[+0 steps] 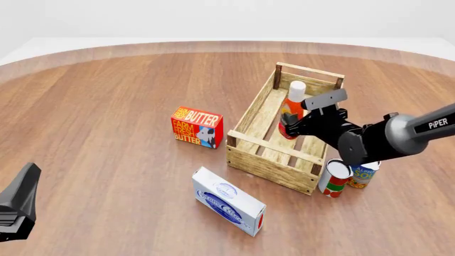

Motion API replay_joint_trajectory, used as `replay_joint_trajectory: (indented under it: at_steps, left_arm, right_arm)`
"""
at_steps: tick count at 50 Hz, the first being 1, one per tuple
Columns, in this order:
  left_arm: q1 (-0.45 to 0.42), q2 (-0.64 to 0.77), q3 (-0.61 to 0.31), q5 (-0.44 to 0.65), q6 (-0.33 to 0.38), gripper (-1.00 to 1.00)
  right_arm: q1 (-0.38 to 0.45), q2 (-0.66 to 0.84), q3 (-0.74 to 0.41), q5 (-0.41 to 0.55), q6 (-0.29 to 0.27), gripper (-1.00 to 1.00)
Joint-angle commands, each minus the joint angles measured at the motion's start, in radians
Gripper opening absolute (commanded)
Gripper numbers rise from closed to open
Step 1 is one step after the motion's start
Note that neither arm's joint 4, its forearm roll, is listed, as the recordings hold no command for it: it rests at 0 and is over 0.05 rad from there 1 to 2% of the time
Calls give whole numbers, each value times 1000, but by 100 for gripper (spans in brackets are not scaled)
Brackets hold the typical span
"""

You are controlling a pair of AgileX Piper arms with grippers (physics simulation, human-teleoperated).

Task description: Pick up the ketchup, and put it in the wooden tray.

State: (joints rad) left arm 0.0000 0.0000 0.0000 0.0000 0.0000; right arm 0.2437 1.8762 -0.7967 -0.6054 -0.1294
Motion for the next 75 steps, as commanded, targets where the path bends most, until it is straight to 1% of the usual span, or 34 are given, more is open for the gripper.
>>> replay_joint_trajectory:
  at_steps: [1,17,33,41,48,54,56,61,62,63,65,67,70,75]
  left_arm:
    - [0,0,0,0,0,100]
    - [0,0,0,0,0,100]
    - [0,0,0,0,0,100]
    - [0,0,0,0,0,100]
    - [0,0,0,0,0,100]
    - [0,0,0,0,0,100]
    - [0,0,0,0,0,100]
    - [0,0,0,0,0,100]
    - [0,0,0,0,0,100]
    - [0,0,0,0,0,100]
    - [0,0,0,0,0,100]
    - [0,0,0,0,0,100]
    - [0,0,0,0,0,100]
    - [0,0,0,0,0,100]
  right_arm:
    - [-3,-41,22,-11,-5,100]
    - [19,-140,39,20,2,100]
    - [25,-225,44,62,-11,100]
    - [30,-283,77,66,-18,100]
    - [38,-349,98,93,-27,100]
    - [34,-456,140,149,-46,100]
    - [32,-469,146,156,-48,100]
    - [33,-543,191,189,-48,100]
    - [37,-546,196,194,-53,100]
    - [38,-556,208,203,-45,100]
    - [40,-563,217,208,-44,100]
    - [30,-603,249,218,-61,100]
    - [25,-667,293,240,-67,100]
    - [10,-822,355,325,-77,100]
